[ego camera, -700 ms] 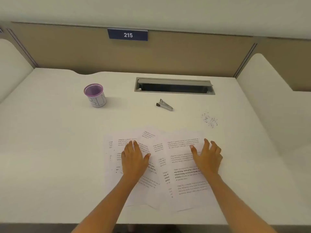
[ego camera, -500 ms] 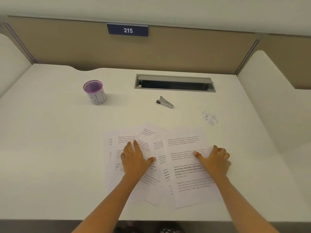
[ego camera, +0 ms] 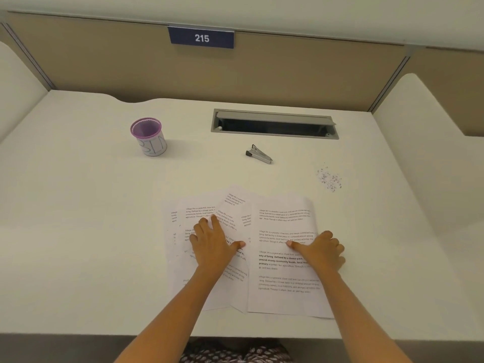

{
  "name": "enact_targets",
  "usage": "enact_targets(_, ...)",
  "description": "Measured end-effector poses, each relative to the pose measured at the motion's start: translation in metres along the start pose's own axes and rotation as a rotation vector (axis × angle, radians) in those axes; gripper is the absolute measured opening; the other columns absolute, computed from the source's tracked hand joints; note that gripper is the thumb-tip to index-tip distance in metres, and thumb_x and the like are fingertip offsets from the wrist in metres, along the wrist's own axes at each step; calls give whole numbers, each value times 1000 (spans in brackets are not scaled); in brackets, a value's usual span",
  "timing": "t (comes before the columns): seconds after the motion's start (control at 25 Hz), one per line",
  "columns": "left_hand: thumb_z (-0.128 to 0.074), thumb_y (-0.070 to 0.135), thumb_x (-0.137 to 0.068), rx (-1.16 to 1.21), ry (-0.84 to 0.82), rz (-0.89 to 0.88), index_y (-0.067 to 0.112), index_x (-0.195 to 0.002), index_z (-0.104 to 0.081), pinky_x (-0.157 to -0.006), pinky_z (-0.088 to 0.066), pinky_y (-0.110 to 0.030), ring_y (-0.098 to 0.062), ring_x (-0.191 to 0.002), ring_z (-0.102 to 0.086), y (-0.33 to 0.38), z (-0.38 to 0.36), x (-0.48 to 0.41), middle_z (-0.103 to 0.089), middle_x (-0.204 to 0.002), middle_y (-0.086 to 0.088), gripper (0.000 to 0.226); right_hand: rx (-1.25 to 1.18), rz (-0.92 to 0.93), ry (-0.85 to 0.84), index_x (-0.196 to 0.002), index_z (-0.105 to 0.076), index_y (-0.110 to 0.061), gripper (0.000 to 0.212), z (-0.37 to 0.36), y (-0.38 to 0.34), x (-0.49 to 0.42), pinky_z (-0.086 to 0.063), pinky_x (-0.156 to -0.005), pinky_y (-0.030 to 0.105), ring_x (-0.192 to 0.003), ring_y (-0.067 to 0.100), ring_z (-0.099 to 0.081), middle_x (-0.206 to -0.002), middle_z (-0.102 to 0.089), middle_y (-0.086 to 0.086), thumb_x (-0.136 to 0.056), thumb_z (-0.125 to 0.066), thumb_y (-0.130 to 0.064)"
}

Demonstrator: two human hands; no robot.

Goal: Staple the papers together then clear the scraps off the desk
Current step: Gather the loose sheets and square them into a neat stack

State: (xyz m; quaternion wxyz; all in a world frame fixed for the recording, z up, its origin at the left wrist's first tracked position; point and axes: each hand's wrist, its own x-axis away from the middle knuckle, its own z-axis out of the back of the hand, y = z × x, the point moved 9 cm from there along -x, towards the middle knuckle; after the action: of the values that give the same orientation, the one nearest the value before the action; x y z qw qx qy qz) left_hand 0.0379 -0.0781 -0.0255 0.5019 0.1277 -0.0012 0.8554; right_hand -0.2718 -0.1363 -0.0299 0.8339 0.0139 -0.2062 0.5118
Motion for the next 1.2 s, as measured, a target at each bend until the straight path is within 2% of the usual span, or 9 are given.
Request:
enact_targets(0.2, -55, 89, -58, -8, -37, 17, 13, -146, -24, -97, -40, -42, -29, -118, -43, -6, 2, -10, -43, -130, -13, 120, -120, -80, -86, -121, -45, -8, 87, -8, -4, 1, -36, -98, 47, -124, 34, -40, -127, -52, 14, -60, -80, -60)
enact_targets(0.4, -52, 90, -59, -14, -60, -18, 32, -150, -18, -98, -38, -44, -29, -118, -40, -5, -1, -12, -39, -129, -12, 113, -167, -1, -37, -125, -41, -11, 83, -5, -20, 9, -38, -97, 50, -124, 35, -38, -129, -46, 15, -64, -81, -52)
enact_targets(0.56, -49, 90, -62, -44, -68, -35, 37, -150, -19, -100, -37, -44, -29, -121, -38, -5, -2, -12, -37, -134, -13, 107, -216, 88, -77, -131, -33, -15, 93, 2, -35, 6, -39, -97, 51, -122, 34, -44, -129, -50, 11, -62, -80, -56)
enact_targets(0.72, -48, 90, -61, -54, -60, -37, 37, -149, -21, -99, -38, -45, -29, -119, -39, -5, -3, -13, -38, -132, -13, 106, -292, 58, -186, -138, -30, -19, 107, 3, -35, 1, -40, -101, 51, -123, 33, -47, -130, -52, 7, -54, -78, -64)
enact_targets(0.8, -49, 90, -62, -56, -66, -35, 35, -149, -22, -99, -38, -45, -29, -119, -40, -5, -3, -13, -38, -132, -13, 106, -549, 3, -279, -133, -37, -16, 94, 3, -29, -2, -48, -93, 49, -110, 31, -58, -121, -59, 6, -56, -78, -50)
enact_targets(0.88, -50, 88, -65, -52, -62, -28, 31, -147, -24, -97, -39, -42, -29, -117, -41, -7, -1, -13, -40, -130, -12, 103, -715, -37, -370, -125, -49, -4, 59, 4, -25, -4, -54, -80, 42, -93, 30, -65, -112, -65, 13, -72, -72, -19)
enact_targets(0.96, -54, 80, -71, -18, -49, -21, 26, -144, -30, -94, -40, -40, -28, -114, -43, -9, 3, -15, -42, -127, -11, 94, -779, -85, -388, -111, -60, 5, 30, 8, -15, -7, -55, -73, 39, -82, 32, -66, -101, -68, 20, -80, -62, 3)
enact_targets(1.08, -58, 65, -81, 23, -48, -19, 20, -140, -35, -91, -40, -37, -27, -113, -45, -13, 6, -17, -45, -125, -11, 78, -901, -166, -396, -94, -63, 3, 12, 8, -5, -3, -53, -69, 39, -75, 29, -63, -90, -67, 15, -84, -60, 9)
enact_targets(1.2, -54, 53, -91, 85, -57, 6, 14, -135, -40, -92, -41, -38, -29, -114, -48, -20, 9, -18, -48, -126, -13, 61, -893, -178, -358, -81, -61, -5, 14, -8, -6, 8, -51, -66, 38, -72, 28, -61, -85, -66, 12, -85, -59, 8)
